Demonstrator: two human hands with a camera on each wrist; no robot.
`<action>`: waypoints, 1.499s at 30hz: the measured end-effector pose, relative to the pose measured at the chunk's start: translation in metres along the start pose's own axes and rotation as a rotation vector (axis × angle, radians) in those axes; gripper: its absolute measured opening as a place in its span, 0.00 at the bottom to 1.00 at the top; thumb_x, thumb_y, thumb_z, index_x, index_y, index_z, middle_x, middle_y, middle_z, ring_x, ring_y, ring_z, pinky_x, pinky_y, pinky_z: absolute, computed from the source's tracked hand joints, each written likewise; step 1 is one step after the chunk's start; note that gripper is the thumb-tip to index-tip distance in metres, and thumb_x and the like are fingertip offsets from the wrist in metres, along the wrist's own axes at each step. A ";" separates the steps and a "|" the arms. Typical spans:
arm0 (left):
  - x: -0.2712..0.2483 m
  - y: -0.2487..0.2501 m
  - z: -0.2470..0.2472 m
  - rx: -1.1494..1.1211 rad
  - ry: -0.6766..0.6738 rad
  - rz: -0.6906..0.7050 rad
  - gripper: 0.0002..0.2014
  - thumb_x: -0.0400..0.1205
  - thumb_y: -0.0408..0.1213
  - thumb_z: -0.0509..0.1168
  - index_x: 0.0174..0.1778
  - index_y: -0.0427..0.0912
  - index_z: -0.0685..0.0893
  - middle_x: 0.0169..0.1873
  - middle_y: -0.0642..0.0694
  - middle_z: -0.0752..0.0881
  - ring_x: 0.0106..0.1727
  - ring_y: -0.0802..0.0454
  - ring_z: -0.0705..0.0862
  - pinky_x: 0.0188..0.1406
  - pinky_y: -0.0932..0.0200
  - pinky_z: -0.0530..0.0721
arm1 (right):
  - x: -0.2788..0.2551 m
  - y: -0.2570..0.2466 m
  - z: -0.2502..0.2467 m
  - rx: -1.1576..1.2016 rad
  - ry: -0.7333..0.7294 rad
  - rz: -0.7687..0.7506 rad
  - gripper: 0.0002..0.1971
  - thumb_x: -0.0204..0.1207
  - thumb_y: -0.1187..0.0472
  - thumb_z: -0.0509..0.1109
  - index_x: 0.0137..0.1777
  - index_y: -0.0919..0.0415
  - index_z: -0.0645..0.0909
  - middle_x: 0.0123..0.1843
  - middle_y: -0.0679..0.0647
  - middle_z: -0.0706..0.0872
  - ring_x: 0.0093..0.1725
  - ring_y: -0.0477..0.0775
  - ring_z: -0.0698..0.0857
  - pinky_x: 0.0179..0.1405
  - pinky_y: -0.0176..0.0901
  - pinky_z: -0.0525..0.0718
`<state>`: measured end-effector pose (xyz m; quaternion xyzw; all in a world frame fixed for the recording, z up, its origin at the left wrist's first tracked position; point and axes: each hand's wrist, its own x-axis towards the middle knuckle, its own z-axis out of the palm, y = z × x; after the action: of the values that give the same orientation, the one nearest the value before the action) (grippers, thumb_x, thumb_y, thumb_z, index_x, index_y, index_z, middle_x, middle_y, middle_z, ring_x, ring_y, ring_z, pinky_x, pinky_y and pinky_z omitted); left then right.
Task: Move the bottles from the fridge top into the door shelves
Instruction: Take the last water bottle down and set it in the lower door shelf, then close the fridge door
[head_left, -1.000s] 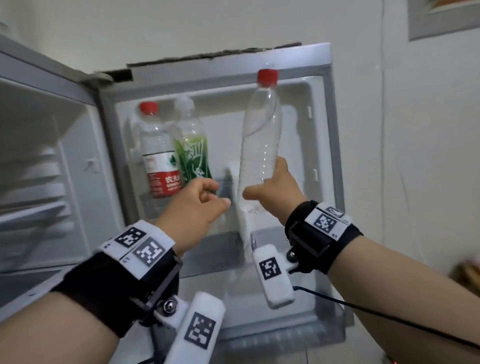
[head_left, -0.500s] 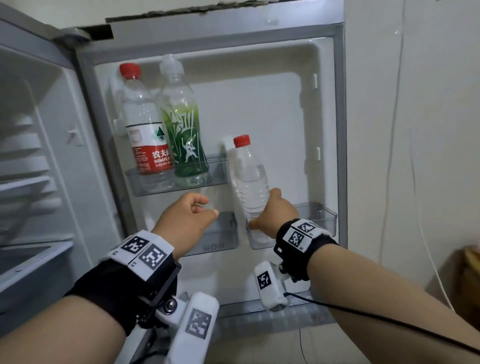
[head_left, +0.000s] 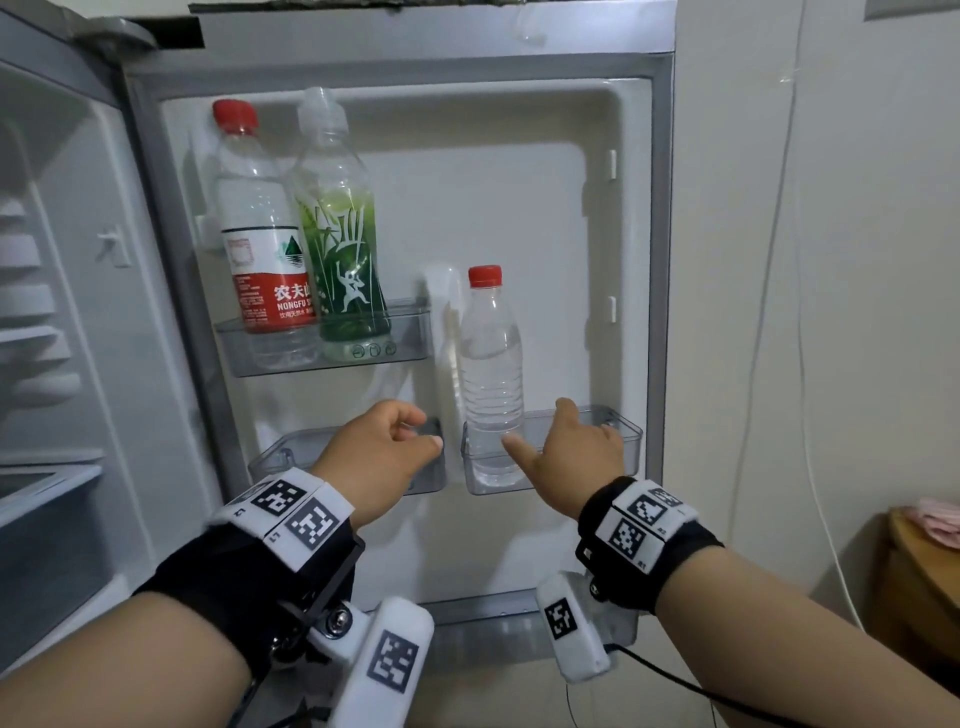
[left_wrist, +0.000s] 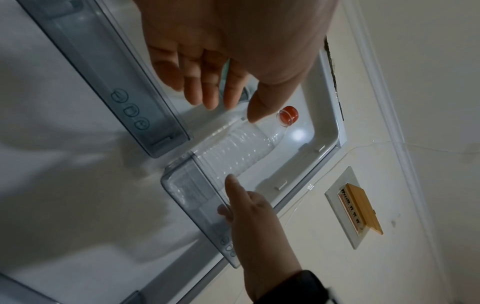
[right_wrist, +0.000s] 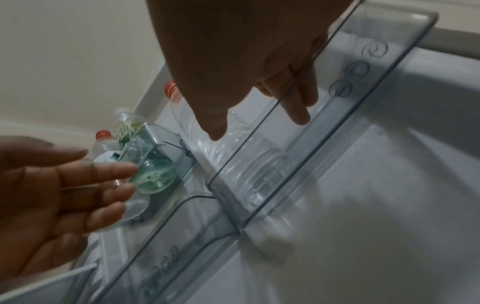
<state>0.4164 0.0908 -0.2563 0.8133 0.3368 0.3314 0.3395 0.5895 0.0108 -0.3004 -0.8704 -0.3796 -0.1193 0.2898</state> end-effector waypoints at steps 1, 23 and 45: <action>-0.001 -0.001 0.003 -0.006 -0.001 -0.011 0.16 0.76 0.43 0.66 0.60 0.47 0.79 0.53 0.47 0.81 0.44 0.54 0.79 0.38 0.63 0.74 | -0.002 0.002 -0.002 -0.013 0.008 -0.024 0.40 0.74 0.32 0.53 0.75 0.64 0.62 0.40 0.53 0.88 0.53 0.60 0.86 0.74 0.55 0.66; -0.190 0.004 -0.074 -0.013 0.067 -0.042 0.16 0.76 0.45 0.66 0.60 0.49 0.80 0.55 0.50 0.82 0.57 0.49 0.81 0.60 0.51 0.79 | -0.191 -0.050 -0.093 0.408 0.048 -0.174 0.37 0.72 0.41 0.67 0.79 0.55 0.62 0.72 0.57 0.79 0.70 0.59 0.76 0.71 0.57 0.77; -0.281 0.017 -0.172 -0.090 0.283 -0.009 0.10 0.77 0.42 0.66 0.54 0.50 0.81 0.48 0.51 0.84 0.52 0.51 0.82 0.48 0.57 0.75 | -0.259 -0.072 -0.125 1.183 0.209 -0.191 0.13 0.71 0.45 0.59 0.49 0.51 0.77 0.43 0.43 0.81 0.46 0.48 0.80 0.48 0.46 0.81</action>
<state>0.1342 -0.0786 -0.2356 0.7407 0.3697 0.4562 0.3264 0.3616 -0.1779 -0.2807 -0.5076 -0.4275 0.0015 0.7480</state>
